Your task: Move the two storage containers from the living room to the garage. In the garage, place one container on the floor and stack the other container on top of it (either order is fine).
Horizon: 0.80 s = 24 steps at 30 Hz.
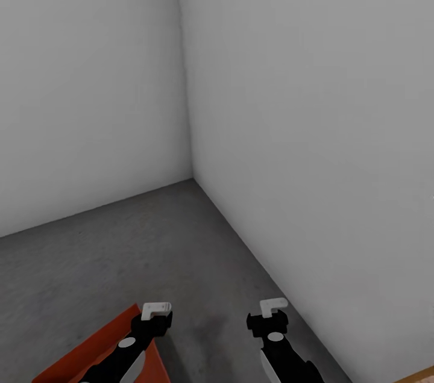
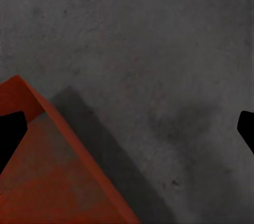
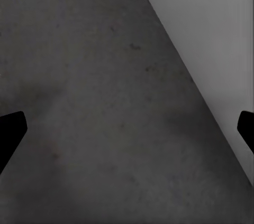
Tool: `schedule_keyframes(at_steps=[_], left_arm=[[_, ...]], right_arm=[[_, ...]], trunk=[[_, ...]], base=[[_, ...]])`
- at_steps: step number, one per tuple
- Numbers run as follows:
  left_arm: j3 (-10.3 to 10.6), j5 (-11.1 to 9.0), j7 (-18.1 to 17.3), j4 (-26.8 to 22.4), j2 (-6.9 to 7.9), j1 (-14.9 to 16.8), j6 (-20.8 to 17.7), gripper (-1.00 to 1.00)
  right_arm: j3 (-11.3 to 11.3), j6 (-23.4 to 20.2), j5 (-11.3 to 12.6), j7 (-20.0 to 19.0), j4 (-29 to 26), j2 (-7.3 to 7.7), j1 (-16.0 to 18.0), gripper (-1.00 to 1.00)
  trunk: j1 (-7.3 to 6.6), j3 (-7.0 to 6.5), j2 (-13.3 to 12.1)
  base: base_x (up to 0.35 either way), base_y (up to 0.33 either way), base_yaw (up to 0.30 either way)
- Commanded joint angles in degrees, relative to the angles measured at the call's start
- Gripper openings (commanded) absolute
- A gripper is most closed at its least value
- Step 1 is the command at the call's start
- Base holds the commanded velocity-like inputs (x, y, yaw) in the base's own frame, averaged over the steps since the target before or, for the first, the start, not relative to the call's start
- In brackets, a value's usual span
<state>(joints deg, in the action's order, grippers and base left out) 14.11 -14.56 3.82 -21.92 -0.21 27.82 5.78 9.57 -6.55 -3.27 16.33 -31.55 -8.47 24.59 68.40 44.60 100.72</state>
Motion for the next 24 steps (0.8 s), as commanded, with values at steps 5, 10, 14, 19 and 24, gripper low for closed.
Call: schedule_keyframes(at_steps=[5,10,14,19,24], left_arm=[[0.5,-0.47,0.4,0.05,0.04,0.04,0.23,1.0],[0.49,-0.47,0.4,0.08,0.04,0.04,0.21,1.0],[0.48,-0.47,0.4,0.08,0.04,0.04,0.2,1.0],[0.48,-0.47,0.4,0.11,0.04,0.04,0.2,1.0],[0.51,-0.47,0.4,0.11,0.04,0.04,0.2,1.0]], right_arm=[[0.27,-0.57,-0.34,0.37,-0.07,0.03,0.02,1.0],[0.27,-0.57,-0.34,0.37,-0.03,0.05,0.02,1.0],[0.27,-0.56,-0.34,0.37,-0.01,0.03,0.02,1.0],[0.27,-0.56,-0.34,0.37,-0.03,0.03,0.02,1.0],[0.27,-0.55,-0.34,0.37,-0.06,0.03,0.02,1.0]], trunk=[[-1.11,-1.07,-2.0],[-2.21,-2.36,-4.0],[-3.09,-3.42,-5.61],[-4.19,-4.76,-7.61],[-5.28,-6.1,-9.62]], base=[[0.0,0.0,-0.023],[0.0,0.0,-0.069],[0.0,0.0,-0.081],[0.0,0.0,-0.085],[0.0,0.0,-0.087]])
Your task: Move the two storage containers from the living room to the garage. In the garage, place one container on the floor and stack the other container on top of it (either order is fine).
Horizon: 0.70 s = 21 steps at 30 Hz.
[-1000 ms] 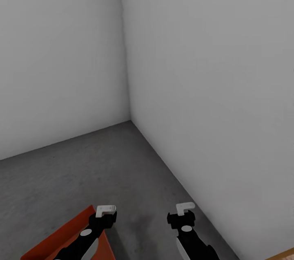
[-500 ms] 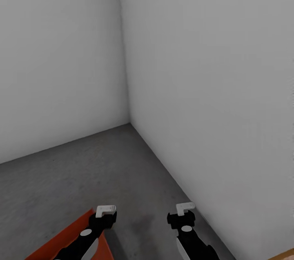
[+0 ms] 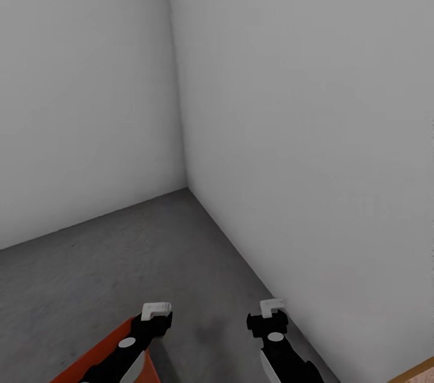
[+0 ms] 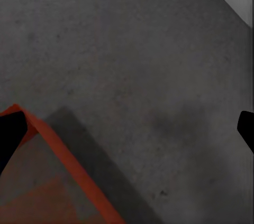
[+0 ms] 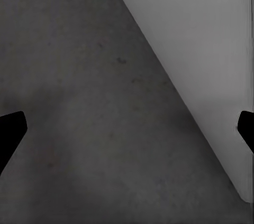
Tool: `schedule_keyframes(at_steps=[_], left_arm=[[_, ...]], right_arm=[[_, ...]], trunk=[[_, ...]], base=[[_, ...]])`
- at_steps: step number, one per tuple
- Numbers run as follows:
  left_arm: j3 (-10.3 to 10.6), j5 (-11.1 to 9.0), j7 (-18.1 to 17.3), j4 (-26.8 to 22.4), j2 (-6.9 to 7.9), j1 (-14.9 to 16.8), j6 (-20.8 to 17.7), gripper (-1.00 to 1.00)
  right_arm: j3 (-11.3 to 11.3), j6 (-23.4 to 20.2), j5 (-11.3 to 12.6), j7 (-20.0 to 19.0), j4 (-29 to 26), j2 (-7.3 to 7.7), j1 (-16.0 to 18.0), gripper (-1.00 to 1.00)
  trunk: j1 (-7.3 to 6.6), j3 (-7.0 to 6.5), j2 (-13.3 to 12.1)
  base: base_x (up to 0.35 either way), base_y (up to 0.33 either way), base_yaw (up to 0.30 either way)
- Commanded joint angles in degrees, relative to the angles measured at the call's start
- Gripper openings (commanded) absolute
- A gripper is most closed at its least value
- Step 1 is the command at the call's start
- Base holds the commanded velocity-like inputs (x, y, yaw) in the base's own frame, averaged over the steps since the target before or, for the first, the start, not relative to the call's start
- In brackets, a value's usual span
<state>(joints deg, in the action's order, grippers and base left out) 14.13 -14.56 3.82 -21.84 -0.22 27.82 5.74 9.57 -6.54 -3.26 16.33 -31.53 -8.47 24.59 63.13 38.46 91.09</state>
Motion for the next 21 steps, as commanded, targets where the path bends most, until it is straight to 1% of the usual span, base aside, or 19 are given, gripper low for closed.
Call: schedule_keyframes(at_steps=[1,21], left_arm=[[0.48,-0.47,0.4,0.01,0.04,0.04,0.23,1.0],[0.53,-0.47,0.4,0.0,0.04,0.04,0.27,1.0]], right_arm=[[0.27,-0.57,-0.34,0.37,-0.07,0.03,0.02,1.0],[0.27,-0.57,-0.34,0.37,-0.03,0.03,0.02,1.0]], trunk=[[-0.23,-0.23,-0.39],[-4.62,-5.6,-8.41]], base=[[0.0,0.0,-0.087],[0.0,0.0,-0.087]])
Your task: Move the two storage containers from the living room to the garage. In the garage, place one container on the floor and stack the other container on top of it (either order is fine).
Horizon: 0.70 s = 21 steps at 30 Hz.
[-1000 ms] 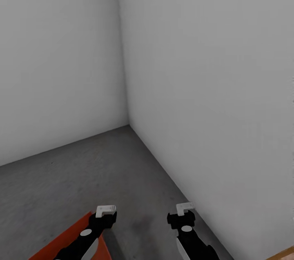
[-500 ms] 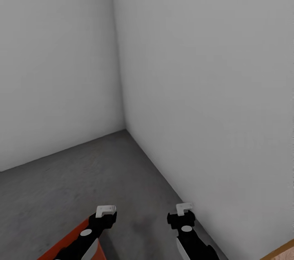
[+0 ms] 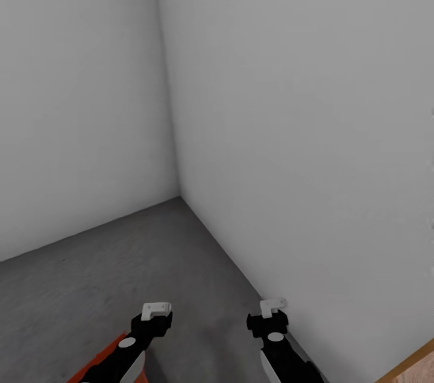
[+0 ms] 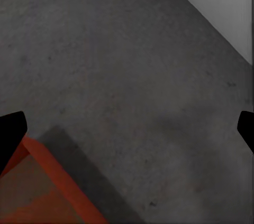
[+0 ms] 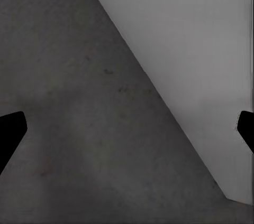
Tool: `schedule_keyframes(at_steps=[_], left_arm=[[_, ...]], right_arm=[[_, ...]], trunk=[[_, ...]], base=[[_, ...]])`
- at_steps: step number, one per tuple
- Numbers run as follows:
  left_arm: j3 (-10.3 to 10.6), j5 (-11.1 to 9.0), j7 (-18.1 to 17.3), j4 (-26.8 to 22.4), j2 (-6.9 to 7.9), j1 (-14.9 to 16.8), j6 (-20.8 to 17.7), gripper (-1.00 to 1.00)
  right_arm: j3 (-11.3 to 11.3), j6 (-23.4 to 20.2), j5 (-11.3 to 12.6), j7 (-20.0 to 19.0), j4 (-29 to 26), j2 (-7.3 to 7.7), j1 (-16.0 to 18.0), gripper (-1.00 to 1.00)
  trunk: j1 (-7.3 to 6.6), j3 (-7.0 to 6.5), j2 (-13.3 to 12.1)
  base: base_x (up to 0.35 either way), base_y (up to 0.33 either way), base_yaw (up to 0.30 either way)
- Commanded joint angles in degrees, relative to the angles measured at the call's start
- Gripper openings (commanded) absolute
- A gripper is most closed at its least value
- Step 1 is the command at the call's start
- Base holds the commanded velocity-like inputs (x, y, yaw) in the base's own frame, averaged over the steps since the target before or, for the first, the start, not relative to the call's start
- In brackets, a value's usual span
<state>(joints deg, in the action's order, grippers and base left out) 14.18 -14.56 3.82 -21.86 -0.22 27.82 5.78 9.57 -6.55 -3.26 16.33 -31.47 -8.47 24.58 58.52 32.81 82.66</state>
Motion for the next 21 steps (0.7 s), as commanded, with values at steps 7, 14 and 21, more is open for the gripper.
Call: schedule_keyframes(at_steps=[7,14,21], left_arm=[[0.5,-0.47,0.4,0.04,0.04,0.04,0.26,1.0],[0.47,-0.47,0.4,0.02,0.04,0.04,0.27,1.0],[0.45,-0.47,0.4,0.0,0.04,0.04,0.25,1.0]], right_arm=[[0.27,-0.57,-0.34,0.37,-0.08,0.05,0.02,1.0],[0.27,-0.57,-0.34,0.37,-0.08,0.06,0.02,1.0],[0.27,-0.57,-0.34,0.37,-0.08,0.09,0.02,1.0]], trunk=[[-1.55,-1.84,-2.8],[-3.09,-3.72,-5.6],[-4.62,-5.6,-8.41]], base=[[0.0,0.0,-0.087],[0.0,0.0,-0.087],[0.0,0.0,-0.087]])
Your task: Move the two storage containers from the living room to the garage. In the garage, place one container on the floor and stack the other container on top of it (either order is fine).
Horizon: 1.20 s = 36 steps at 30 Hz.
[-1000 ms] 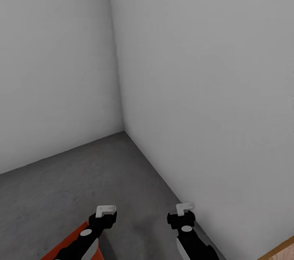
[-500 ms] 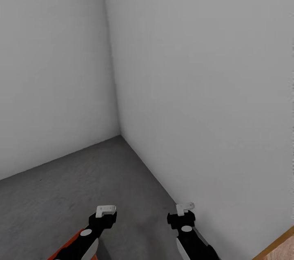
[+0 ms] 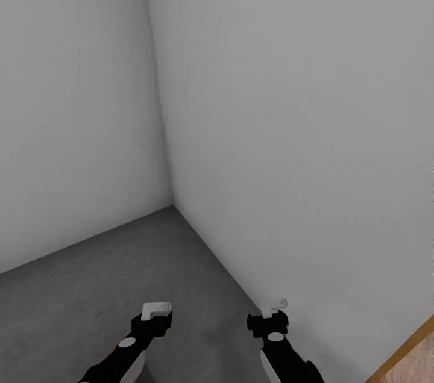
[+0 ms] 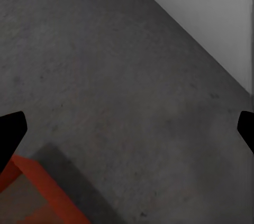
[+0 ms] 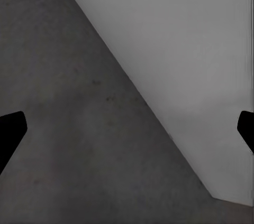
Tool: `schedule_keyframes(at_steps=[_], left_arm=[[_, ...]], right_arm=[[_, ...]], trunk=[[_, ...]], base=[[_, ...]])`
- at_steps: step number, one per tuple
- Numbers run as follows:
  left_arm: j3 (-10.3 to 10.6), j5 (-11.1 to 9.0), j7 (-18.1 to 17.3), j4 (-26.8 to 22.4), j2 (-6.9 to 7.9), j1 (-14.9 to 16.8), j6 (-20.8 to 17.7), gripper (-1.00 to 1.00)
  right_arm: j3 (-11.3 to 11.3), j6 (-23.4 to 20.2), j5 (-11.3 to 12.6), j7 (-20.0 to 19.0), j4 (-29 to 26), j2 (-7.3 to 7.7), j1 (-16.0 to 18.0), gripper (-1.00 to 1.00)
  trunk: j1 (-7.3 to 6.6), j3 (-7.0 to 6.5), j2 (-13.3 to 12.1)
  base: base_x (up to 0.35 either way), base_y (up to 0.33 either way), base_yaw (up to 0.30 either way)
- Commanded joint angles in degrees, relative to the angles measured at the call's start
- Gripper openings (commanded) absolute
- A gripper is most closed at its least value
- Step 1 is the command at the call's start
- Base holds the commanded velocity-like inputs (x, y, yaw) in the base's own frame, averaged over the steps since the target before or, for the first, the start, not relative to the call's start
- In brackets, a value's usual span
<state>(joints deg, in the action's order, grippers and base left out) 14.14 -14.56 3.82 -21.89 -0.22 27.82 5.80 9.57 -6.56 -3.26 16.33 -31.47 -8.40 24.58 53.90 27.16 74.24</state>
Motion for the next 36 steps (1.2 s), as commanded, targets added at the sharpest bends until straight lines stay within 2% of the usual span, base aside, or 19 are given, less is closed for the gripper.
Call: schedule_keyframes(at_steps=[1,15,23,30,36], left_arm=[[0.48,-0.47,0.4,0.02,0.04,0.04,0.24,1.0],[0.48,-0.47,0.38,0.0,0.04,0.04,0.19,1.0],[0.47,-0.66,0.7,0.01,0.03,0.04,0.36,1.0],[0.35,-0.98,3.06,-0.14,0.01,-0.44,0.58,1.0],[0.4,-1.0,3.25,-3.03,0.31,-1.72,0.89,1.0]], right_arm=[[0.27,-0.56,-0.34,0.37,-0.08,0.03,0.03,1.0],[0.27,-0.56,-0.34,0.37,-0.08,0.05,0.03,1.0],[0.25,-0.56,-0.27,0.36,-0.18,0.02,0.03,1.0],[0.18,-0.55,-0.14,0.68,-0.65,0.09,0.03,1.0],[-0.1,-0.49,-0.1,0.58,-0.73,0.27,0.01,1.0]], trunk=[[-0.23,-0.22,-0.39],[-3.3,-3.98,-6.0],[-3.3,-4.44,-6.0],[-3.3,-4.51,-6.0],[-3.3,-4.52,-6.0]], base=[[0.0,0.0,-0.087],[0.0,0.0,-0.087],[0.0,0.0,-0.049],[0.0,0.0,-0.007],[0.0,0.0,-0.001]])
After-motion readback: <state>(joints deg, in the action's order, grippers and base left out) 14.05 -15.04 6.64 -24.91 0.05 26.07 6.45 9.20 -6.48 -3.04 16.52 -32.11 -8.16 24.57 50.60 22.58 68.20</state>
